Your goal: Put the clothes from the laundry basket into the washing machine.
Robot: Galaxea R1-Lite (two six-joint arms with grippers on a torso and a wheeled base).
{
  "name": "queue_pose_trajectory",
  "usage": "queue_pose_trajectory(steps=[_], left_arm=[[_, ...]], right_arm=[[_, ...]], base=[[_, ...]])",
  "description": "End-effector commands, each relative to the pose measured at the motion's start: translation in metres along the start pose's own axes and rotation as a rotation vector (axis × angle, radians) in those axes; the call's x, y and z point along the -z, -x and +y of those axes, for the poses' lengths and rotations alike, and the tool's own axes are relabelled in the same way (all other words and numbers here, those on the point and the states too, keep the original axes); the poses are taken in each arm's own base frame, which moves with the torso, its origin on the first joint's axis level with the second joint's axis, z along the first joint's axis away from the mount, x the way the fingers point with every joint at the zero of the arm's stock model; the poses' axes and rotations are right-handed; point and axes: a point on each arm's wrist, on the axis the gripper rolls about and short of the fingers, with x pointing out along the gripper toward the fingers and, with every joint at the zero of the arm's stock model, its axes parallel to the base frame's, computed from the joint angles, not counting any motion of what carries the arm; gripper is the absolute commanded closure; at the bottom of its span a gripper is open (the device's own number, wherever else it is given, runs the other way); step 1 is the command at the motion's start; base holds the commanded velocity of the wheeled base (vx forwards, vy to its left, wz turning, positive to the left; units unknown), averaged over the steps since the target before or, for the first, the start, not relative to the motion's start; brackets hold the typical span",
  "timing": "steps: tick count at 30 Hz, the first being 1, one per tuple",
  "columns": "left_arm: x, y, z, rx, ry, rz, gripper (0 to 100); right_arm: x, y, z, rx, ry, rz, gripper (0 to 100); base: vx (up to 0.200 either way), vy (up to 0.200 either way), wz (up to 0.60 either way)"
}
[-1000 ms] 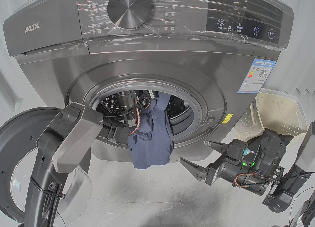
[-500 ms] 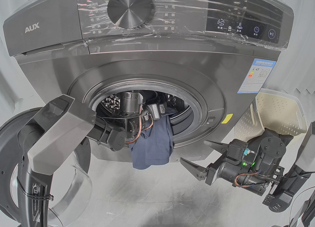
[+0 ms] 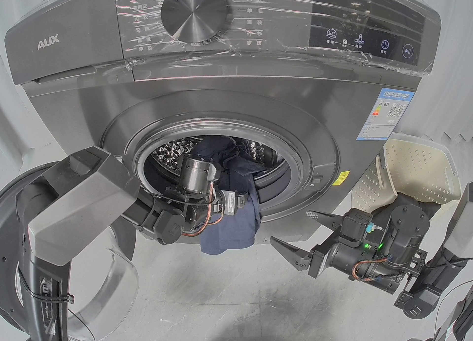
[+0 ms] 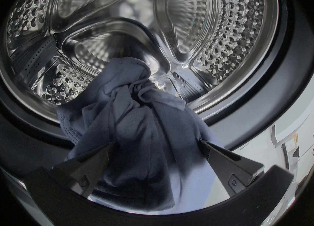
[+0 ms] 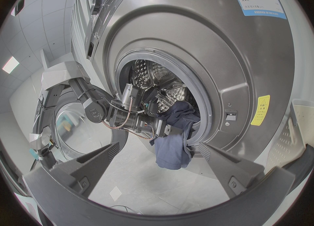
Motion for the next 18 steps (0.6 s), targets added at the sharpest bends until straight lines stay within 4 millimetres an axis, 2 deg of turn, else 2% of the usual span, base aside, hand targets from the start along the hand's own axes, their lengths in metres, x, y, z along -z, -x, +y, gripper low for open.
queue_pose_trajectory(steps=[1, 4, 5, 14, 18], left_arm=[[0.007, -0.002, 0.001, -0.009, -0.008, 0.027, 0], [0.014, -0.008, 0.003, -0.015, -0.023, 0.045, 0], [0.015, -0.01, 0.003, -0.016, -0.03, 0.046, 100], [0.008, -0.023, 0.007, -0.014, -0.018, 0.006, 100], [-0.014, -0.034, 0.0, 0.016, 0.065, -0.133, 100]], right_arm=[[0.0, 0.0, 0.001, -0.002, 0.0, -0.002, 0], [0.0, 0.0, 0.001, -0.002, 0.0, -0.002, 0], [0.0, 0.0, 0.0, -0.001, 0.0, -0.003, 0], [-0.001, -0.001, 0.001, -0.003, 0.001, -0.007, 0], [-0.002, 0.0, 0.0, -0.001, 0.0, -0.009, 0]], base=[[0.0, 0.0, 0.0], [0.0, 0.0, 0.0], [0.0, 0.0, 0.0], [0.0, 0.0, 0.0], [0.0, 0.0, 0.0]])
